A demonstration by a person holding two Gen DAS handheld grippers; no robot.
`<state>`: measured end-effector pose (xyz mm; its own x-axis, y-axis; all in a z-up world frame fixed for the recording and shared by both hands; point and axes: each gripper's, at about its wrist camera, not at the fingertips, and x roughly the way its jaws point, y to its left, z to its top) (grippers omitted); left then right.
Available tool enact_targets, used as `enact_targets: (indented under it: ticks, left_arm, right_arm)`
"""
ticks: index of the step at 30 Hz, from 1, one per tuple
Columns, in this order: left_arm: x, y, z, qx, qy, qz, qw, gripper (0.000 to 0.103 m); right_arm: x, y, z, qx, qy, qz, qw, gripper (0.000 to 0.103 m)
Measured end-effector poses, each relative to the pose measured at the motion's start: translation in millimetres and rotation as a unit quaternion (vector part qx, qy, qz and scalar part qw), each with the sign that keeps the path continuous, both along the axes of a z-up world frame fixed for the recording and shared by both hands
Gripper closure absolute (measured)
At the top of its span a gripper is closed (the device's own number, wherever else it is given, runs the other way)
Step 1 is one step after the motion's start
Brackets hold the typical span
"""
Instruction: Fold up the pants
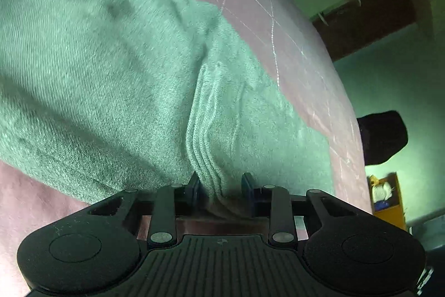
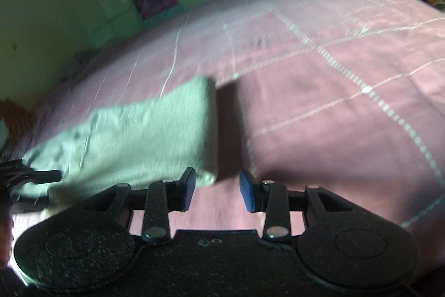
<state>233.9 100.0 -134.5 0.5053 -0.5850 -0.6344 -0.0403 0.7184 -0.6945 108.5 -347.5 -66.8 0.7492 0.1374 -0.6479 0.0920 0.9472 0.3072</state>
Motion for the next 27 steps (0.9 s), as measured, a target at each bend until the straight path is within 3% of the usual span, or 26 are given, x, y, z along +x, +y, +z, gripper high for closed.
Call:
enact_targets:
  ticks: [4,6,9,17,20,24,27]
  left_arm:
    - [-7.5,5.3,-8.7,-0.023,-0.005,0.015,0.9996,0.081]
    - [-12.4,5.8,-9.8,-0.027,-0.013,0.021,0.9993,0.082]
    - [-16.3,6.8,-12.6,-0.02,-0.025,0.021,0.9993,0.082]
    - [-23.3,17.0,-12.7,-0.029,-0.025,0.023,0.999,0.081]
    - [-30.9,12.6,7.7,0.007,-0.051,0.016,0.9986,0.081]
    - [-44.5,-3.3,37.3,0.075,-0.107,0.031,0.991,0.081]
    - [-39.0,-18.1,26.8,0.13,-0.092,0.012,0.9872,0.081]
  right_arm:
    - [2.7,7.7,-1.6,-0.003,0.0,0.016,1.0,0.068]
    - [7.5,5.8,0.6,-0.019,-0.015,-0.003,1.0,0.073]
    - [20.2,-1.5,-6.8,-0.01,0.016,-0.026,0.999,0.073]
    - [-1.1,-11.7,3.7,-0.008,-0.005,-0.045,0.999,0.072]
    - [-2.5,-14.6,20.6,-0.005,-0.041,-0.065,0.997,0.072]
    - [9.7,7.5,35.9,-0.011,-0.086,-0.009,0.996,0.073]
    - [23.9,28.2,30.4,-0.03,-0.079,0.031,0.996,0.081]
